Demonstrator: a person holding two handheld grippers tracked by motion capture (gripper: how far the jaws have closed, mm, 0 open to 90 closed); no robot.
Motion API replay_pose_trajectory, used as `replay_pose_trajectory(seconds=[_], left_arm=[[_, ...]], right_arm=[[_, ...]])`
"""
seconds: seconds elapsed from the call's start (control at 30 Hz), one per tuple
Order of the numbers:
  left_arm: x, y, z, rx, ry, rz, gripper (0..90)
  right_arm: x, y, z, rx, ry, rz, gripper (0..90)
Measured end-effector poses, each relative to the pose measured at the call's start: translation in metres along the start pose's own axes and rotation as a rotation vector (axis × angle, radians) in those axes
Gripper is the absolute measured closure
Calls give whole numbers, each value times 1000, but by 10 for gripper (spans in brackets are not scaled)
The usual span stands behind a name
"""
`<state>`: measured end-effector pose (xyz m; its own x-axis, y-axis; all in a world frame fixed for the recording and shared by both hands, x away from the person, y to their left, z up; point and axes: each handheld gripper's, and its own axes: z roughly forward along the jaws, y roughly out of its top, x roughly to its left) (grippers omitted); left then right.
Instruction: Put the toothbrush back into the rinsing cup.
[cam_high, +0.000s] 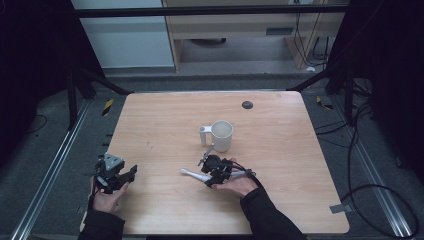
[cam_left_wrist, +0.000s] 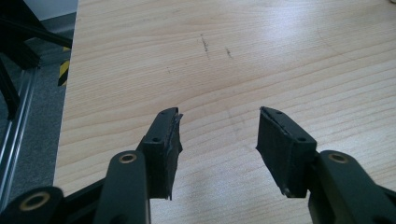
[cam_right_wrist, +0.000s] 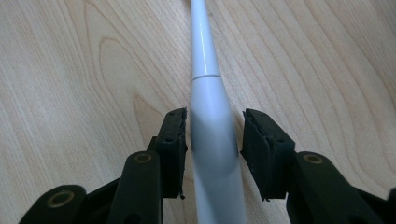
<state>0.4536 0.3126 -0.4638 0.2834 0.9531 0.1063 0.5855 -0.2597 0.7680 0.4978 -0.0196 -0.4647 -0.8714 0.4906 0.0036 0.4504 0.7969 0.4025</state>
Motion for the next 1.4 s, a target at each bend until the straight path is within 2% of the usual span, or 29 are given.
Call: replay_pose_trajectory(seconds=[0.37,0.57,0.8,1.23,1.4], left_arm=[[0,0,0,0,0,-2,480],[0,0,0,1,0,1,480],[0,0,0,1,0,0,480],[0,0,0,1,0,-2,479],[0,0,0,0,0,-2,480]], right_arm=[[0,0,5,47,-7,-12,618],[0,-1,6,55,-7,-20,627],[0,0,6,61,-11,-6,660],[-2,2,5,89,-3,13,668],[-2,1,3,84,-10,15,669]])
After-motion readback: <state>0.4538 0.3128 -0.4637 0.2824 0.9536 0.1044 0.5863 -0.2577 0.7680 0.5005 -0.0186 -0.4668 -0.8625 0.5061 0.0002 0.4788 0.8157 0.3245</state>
